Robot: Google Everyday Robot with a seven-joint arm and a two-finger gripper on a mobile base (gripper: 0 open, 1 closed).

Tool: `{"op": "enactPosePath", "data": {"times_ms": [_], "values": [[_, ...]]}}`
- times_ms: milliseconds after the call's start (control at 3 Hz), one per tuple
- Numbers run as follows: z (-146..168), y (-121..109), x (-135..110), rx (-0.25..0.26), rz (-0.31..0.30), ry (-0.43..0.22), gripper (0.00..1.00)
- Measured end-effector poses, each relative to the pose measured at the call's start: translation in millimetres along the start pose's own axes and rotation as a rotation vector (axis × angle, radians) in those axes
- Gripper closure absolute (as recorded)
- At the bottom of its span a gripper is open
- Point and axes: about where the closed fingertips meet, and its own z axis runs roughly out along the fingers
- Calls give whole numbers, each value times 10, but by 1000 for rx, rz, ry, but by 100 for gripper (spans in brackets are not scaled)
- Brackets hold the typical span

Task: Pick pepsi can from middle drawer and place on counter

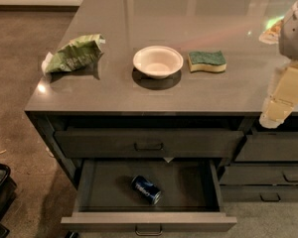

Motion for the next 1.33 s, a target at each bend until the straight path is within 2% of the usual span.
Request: {"op": "enactPosePath", "data": {"times_ms": [667, 1000, 1333], "values": [[60, 55, 20, -1, 8, -7, 0], [118, 447, -37, 21, 71, -93, 0], [437, 868, 36, 15, 207, -216, 0]]}}
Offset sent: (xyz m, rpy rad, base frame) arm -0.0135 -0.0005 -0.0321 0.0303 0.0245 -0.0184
